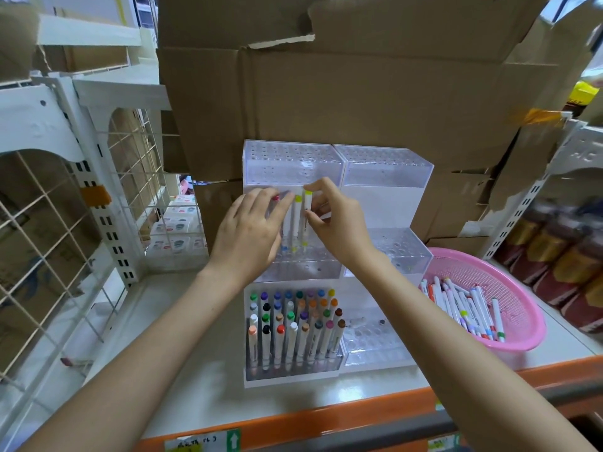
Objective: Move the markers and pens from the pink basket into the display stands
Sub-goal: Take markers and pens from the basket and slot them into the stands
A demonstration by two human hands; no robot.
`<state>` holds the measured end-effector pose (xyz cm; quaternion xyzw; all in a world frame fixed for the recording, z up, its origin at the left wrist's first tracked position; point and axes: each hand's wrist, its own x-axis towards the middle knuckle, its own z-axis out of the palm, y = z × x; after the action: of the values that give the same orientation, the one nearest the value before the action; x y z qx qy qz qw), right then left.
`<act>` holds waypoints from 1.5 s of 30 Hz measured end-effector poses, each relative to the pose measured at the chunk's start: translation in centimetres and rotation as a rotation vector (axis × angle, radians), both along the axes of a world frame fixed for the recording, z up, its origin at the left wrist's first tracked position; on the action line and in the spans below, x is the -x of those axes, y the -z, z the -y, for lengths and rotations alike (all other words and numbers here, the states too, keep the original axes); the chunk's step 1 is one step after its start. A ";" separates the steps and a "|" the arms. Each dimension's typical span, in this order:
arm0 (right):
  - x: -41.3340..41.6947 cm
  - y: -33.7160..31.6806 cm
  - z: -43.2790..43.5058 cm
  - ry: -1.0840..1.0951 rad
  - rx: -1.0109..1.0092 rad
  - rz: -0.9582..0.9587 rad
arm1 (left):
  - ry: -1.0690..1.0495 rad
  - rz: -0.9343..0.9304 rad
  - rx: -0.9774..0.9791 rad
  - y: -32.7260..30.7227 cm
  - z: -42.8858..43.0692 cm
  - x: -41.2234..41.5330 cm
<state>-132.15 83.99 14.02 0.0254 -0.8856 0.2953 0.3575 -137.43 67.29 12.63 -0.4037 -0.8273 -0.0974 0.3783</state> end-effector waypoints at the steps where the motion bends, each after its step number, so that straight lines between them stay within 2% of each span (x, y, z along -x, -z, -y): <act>1: 0.1 0.0 0.0 0.007 -0.004 0.008 | -0.001 0.001 0.002 0.0 0.0 0.0; 13: -0.9 -0.1 -0.3 0.052 -0.120 0.058 | -0.028 0.042 0.026 -0.3 0.0 -0.3; 18: -2.7 -0.3 -1.1 0.109 -0.337 0.145 | -0.045 0.091 -0.024 -0.6 -0.4 -1.1; 24: -5.5 0.6 -3.9 0.213 -0.413 0.200 | -0.057 0.110 -0.020 0.1 -3.8 -4.4; 34: -15.0 3.1 -13.9 0.360 -0.343 0.318 | 0.160 0.226 0.063 2.1 -15.2 -12.1; 41: -21.2 5.8 -22.0 0.459 -0.276 0.454 | 0.249 0.232 0.172 4.4 -24.3 -17.4; 45: -22.3 7.8 -24.6 0.480 -0.241 0.566 | 0.236 0.327 0.258 6.5 -27.3 -18.4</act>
<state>-109.86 108.63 6.24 -0.2232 -0.9583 0.0926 0.1525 -119.05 94.63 6.14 -0.5214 -0.8302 -0.0985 0.1707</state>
